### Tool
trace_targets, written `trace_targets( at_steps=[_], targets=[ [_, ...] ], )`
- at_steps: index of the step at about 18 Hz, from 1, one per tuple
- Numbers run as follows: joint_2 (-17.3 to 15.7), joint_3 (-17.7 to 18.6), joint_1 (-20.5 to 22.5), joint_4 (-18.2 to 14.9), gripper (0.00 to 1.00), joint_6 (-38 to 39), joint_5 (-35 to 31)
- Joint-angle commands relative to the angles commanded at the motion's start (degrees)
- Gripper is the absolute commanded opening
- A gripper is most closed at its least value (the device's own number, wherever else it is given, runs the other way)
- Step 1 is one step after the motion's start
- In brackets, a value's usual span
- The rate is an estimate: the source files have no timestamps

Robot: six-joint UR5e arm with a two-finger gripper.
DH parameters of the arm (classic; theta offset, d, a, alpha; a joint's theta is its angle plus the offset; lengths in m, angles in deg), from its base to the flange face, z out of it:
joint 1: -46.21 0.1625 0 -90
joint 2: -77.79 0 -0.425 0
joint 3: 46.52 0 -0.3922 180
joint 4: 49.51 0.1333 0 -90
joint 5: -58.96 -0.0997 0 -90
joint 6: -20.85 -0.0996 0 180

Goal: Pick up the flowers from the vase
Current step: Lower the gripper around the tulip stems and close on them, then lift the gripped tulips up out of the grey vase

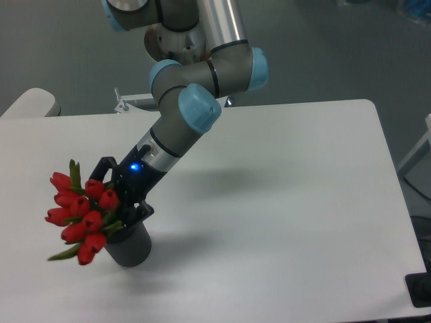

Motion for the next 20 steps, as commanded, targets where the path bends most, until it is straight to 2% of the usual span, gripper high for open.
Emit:
trace_targets(
  at_steps=[2,8,16,20],
  targets=[
    [0.0,-0.1,0.3,0.2,0.46,0.0,0.1],
    [0.0,-0.8,0.4,0.2,0.36,0.0,0.1],
    [-0.4,-1.6,1.2,0.1,0.33,0.4,1.1],
    [-1.8,-1.8,2.7,0.1,0.33,3.1,2.8]
  ],
)
